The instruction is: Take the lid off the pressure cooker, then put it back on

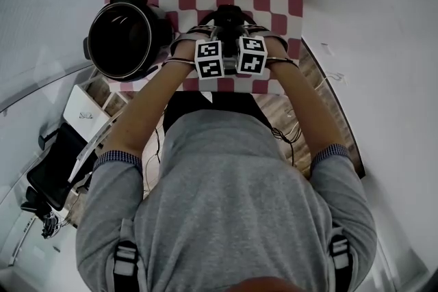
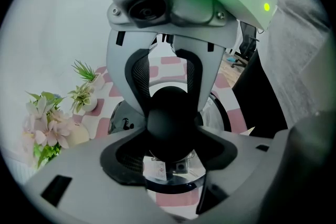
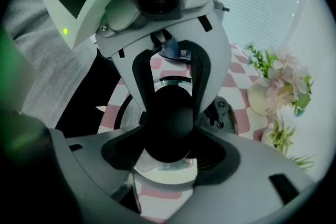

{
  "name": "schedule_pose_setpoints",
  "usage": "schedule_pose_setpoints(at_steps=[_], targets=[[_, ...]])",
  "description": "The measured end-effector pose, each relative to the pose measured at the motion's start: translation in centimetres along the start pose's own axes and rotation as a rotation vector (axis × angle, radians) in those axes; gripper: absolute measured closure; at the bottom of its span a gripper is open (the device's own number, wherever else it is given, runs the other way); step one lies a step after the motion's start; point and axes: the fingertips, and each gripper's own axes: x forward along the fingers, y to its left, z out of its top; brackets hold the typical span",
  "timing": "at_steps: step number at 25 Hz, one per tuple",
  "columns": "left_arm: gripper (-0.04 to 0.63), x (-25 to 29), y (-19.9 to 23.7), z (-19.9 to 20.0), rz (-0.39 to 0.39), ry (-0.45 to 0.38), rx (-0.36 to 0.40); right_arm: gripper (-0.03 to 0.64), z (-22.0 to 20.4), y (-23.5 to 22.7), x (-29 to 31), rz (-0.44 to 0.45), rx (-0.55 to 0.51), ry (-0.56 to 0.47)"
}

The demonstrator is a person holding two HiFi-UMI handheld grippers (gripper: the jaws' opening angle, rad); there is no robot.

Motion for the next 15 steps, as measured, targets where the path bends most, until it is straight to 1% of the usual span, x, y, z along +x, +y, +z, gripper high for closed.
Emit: schedule_pose_setpoints(at_steps=[3,5,10,12,15], targets=[[0.293,0.0,0.1,0.0,0.009,-0.003,-0.005,0.314,-0.1,-0.1,0.1,0.005,0.016,0.012],[0.273,-0.1,0.1,-0.2,0.014,-0.003,-0.015,0.249,0.1,-0.2,0.1,0.004,0.028,0.016],[0.265,-1.7,-0.3,-0.7,0.039,-0.035,-0.055,0.238,0.7,0.0,-1.1,0.001,0.033,-0.002],[0.265,-2.7,-0.5,-0.6,0.046,-0.064,-0.08,0.236,1.0,0.1,-1.8,-0.002,0.034,-0.013],[0.265,-4.5,-0.5,0.5,0.082,-0.125,-0.118,0.235,0.9,0.1,-2.7,-0.024,0.028,-0.024]])
